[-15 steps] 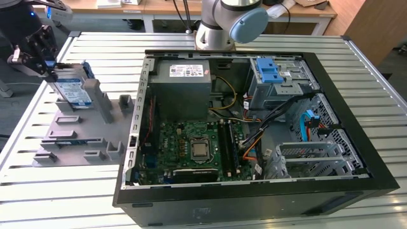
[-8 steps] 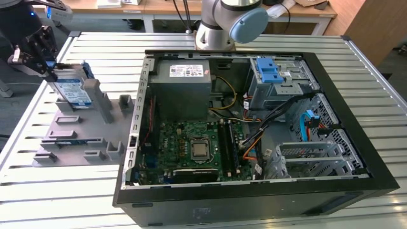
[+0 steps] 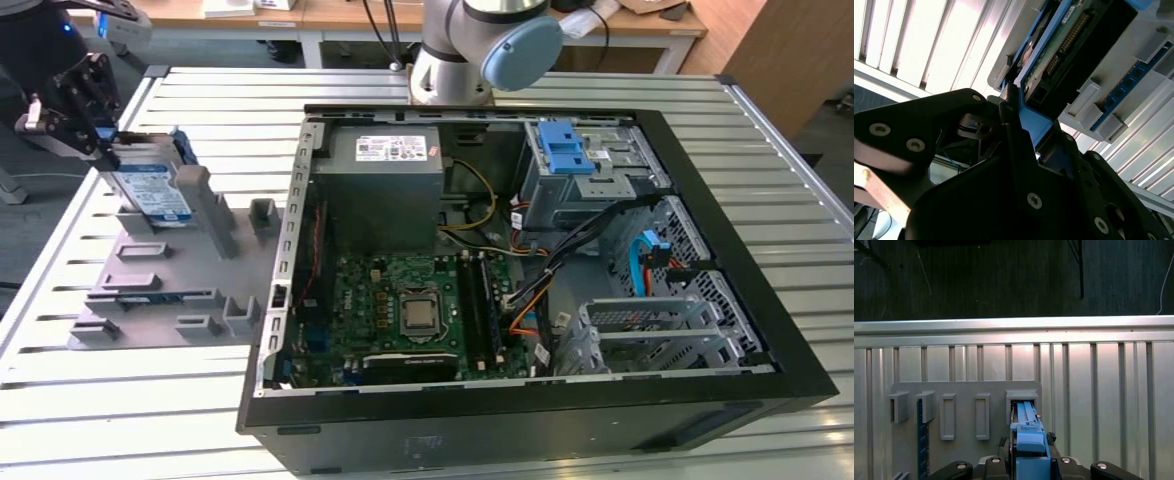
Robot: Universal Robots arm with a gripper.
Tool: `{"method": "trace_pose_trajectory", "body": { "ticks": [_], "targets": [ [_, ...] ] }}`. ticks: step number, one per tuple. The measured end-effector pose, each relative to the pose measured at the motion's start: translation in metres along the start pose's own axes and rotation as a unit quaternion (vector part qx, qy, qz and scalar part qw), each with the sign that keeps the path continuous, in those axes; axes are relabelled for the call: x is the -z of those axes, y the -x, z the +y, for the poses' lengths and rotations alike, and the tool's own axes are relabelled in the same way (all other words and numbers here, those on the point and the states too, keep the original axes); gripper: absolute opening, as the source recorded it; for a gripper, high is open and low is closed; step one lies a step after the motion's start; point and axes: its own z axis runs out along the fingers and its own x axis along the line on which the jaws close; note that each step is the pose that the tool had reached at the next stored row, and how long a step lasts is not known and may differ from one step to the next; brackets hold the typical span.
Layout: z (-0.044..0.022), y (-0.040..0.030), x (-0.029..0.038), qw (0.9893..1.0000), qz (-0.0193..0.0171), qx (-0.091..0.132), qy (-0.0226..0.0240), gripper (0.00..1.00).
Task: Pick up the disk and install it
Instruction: 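Pick up the disk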
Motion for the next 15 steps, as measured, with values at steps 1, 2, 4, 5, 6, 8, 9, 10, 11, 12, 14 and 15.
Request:
{"method": "trace_pose_trajectory", "body": {
  "ticks": [1, 2, 4, 5, 6, 8, 9, 10, 11, 12, 14, 15],
  "targets": [
    [0.0000, 0.0000, 0.0005, 1.0000, 0.0000, 0.000, -0.0001, 0.36],
    [0.0000, 0.0000, 0.0011, 1.0000, 0.0000, 0.000, -0.0001, 0.36],
    [0.0000, 0.0000, 0.0026, 1.0000, 0.0000, 0.000, 0.0000, 0.36],
    [0.0000, 0.0000, 0.0035, 1.0000, 0.0000, 0.000, 0.0000, 0.36],
    [0.0000, 0.0000, 0.0042, 1.0000, 0.0000, 0.000, 0.0000, 0.36],
    [0.0000, 0.0000, 0.0060, 1.0000, 0.0000, 0.000, 0.0000, 0.36],
    [0.0000, 0.0000, 0.0071, 1.0000, 0.0000, 0.000, 0.0000, 0.36],
    [0.0000, 0.0000, 0.0082, 1.0000, 0.0000, 0.000, 0.0000, 0.36],
    [0.0000, 0.0000, 0.0094, 1.0000, 0.0000, 0.000, 0.0000, 0.36],
    [0.0000, 0.0001, 0.0105, 1.0000, 0.0000, 0.000, 0.0000, 0.36],
    [0.0000, 0.0001, 0.0128, 1.0000, 0.0000, 0.000, -0.0001, 0.36],
    [0.0000, 0.0001, 0.0139, 1.0000, 0.0000, 0.000, -0.0001, 0.36]
  ]
}}
